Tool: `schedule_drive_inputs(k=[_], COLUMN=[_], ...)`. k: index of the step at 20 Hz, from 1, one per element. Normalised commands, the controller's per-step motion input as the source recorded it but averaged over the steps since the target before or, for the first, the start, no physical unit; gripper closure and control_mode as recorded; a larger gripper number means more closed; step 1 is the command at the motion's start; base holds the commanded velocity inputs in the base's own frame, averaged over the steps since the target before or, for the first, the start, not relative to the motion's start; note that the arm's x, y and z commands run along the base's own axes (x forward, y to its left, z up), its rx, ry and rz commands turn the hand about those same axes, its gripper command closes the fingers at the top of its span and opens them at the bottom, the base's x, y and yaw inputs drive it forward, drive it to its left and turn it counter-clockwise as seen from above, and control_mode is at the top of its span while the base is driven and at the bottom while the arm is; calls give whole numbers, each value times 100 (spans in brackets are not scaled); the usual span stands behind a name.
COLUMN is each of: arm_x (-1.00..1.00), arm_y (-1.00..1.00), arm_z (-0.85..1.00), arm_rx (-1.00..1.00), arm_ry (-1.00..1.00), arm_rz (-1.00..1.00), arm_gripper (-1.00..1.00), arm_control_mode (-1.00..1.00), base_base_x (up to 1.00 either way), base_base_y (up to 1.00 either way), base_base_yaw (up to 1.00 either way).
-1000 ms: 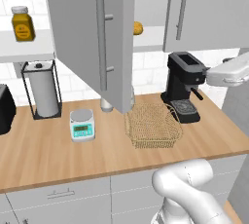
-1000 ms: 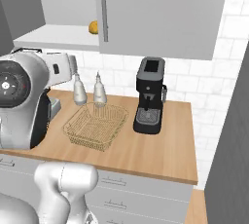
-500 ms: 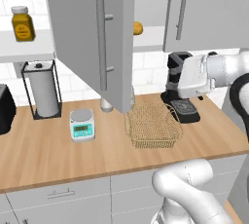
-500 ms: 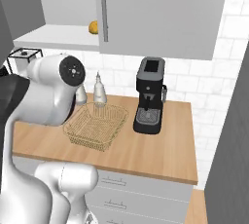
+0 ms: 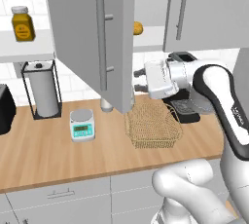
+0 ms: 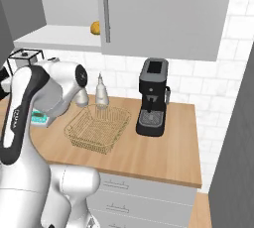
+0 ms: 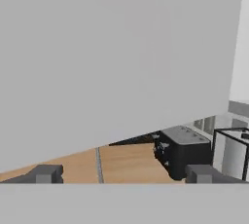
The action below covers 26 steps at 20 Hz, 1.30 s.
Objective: Open the cabinet, pick up the bread from the cabinet and place it in the basket. Then move the basket to the dining counter.
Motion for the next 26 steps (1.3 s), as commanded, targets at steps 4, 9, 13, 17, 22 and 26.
schedule_drive_inputs(k=[4,9,13,17,22,26], arm_x=[42,21,1,0,0,0], arm_y=[67,85,66,73,79,62], arm_z=[0,0,1,0,5,9], arm_rx=[2,0,0,0,0,-1], arm_ry=[1,2,0,0,0,0], arm_rz=[12,7,10,8,1,-9], arm_gripper=[-100,-100,-100,-100,-100,-100], arm_control_mode=[-100,-100,-100,-100,-100,-100], base_base_x=[0,0,0,0,0,0], base_base_y=[0,0,0,0,0,0], base_base_yaw=[0,0,0,0,0,0])
